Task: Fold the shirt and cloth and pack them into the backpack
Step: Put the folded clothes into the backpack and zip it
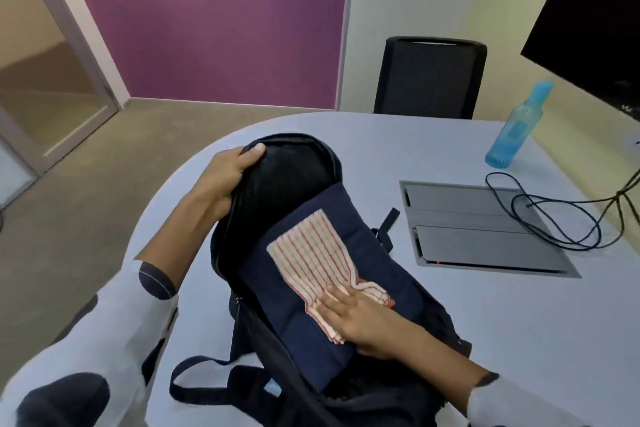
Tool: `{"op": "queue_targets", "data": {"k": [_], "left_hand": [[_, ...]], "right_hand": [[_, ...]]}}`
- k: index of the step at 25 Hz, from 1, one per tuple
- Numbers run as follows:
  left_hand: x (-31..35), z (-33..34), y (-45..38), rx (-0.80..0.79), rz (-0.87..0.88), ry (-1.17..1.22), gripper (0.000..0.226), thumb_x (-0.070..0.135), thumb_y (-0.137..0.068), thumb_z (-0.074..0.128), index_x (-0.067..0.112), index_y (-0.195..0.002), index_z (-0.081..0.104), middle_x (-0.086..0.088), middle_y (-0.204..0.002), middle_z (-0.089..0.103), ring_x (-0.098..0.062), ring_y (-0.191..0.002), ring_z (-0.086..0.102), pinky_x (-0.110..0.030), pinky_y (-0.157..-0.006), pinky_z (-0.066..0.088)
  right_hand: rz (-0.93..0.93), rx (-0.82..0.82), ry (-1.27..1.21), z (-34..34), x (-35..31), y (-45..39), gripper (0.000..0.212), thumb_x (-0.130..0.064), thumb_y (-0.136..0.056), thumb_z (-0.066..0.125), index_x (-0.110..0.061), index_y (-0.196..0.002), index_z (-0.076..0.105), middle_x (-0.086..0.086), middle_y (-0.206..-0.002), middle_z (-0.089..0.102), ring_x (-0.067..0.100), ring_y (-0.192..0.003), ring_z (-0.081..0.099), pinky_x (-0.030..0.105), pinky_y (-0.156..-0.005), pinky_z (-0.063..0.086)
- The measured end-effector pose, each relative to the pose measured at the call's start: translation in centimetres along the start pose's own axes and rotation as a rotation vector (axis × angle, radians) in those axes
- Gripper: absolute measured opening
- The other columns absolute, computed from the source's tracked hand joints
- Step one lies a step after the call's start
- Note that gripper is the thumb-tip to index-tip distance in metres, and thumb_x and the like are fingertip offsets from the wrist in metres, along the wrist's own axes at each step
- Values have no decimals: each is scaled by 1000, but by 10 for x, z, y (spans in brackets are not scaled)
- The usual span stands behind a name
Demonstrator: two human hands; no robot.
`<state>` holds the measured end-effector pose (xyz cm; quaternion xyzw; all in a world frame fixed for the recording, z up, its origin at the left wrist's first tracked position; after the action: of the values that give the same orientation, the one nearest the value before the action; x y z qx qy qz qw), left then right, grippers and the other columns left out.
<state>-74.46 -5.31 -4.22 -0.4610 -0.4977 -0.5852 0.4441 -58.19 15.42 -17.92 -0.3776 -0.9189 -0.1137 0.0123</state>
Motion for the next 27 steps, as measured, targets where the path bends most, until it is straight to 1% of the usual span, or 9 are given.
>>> {"op": "queue_targets", "data": {"k": [4,7,11,14,16,18,21,23,27], "left_hand": [[2,30,16,45,98,13,20,27,-93,59,11,-97,69,-10,-101,72,-24,-96,68,-36,-85,55],[5,46,24,49,169,55,26,28,-93,59,6,-102,69,-14,-105,70,-27,-102,66,-39,-90,54],[37,63,33,-61,265,137,18,23,-94,58,10,-97,70,-8,-97,72,-19,-94,68,-32,-84,54],[40,65,31,-96,288,51,17,23,-96,56,15,-92,70,-1,-90,73,-14,-89,68,-29,-81,52],[30,57,30,-66,255,25,18,25,-95,56,15,-97,70,-2,-94,73,-16,-92,68,-30,-82,52],[22,51,33,-55,236,16,18,25,-95,56,15,-100,70,-3,-97,73,-18,-95,68,-29,-81,53],[27,52,41,-73,275,2,19,24,-95,56,13,-101,70,-4,-97,72,-21,-97,67,-30,-80,52],[32,55,52,-80,309,1,19,24,-94,57,12,-102,70,-5,-97,72,-20,-96,67,-30,-80,52],[33,54,74,-81,321,13,21,26,-93,58,13,-104,70,-3,-99,72,-19,-98,67,-29,-82,53]], "right_hand": [[26,-142,-168,-7,-6,-12,56,-3,-74,61,3,-127,45,23,-127,51,39,-116,47,45,-92,40],[64,-183,-292,-15,-17,-19,43,-10,-76,66,1,-115,51,24,-110,57,41,-99,54,41,-74,43],[116,-284,-369,-10,-27,-28,48,-17,-75,74,2,-114,53,24,-111,56,40,-103,52,35,-70,35],[137,-302,-550,0,-23,-15,68,-28,-73,78,-8,-130,47,15,-128,52,33,-118,48,37,-88,43],[206,-297,-863,-2,-13,-3,77,-52,-73,73,-23,-138,45,0,-144,44,19,-134,37,36,-111,32],[328,-25,-1032,-6,5,-7,73,-75,-77,48,-30,-135,51,-4,-149,40,12,-142,26,38,-119,18],[355,67,-601,6,22,-31,94,-87,-67,7,-40,-148,21,-2,-160,5,26,-147,-9,54,-115,-11],[355,-75,-424,22,14,-51,101,-93,-57,12,-49,-147,0,-7,-158,-19,31,-142,-27,73,-100,-19],[483,-255,-357,47,23,-80,108,-96,-58,33,-50,-145,-11,-11,-157,-21,31,-142,-27,82,-87,-20]]}}
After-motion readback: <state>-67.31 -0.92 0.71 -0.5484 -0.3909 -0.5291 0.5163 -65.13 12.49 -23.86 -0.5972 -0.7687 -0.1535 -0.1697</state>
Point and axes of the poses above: each hand's wrist, its own y-axis away from the middle knuckle, its own z-axis out of the palm, x = y × z, the point moved 2 cm from there along -y, towards the middle knuckle
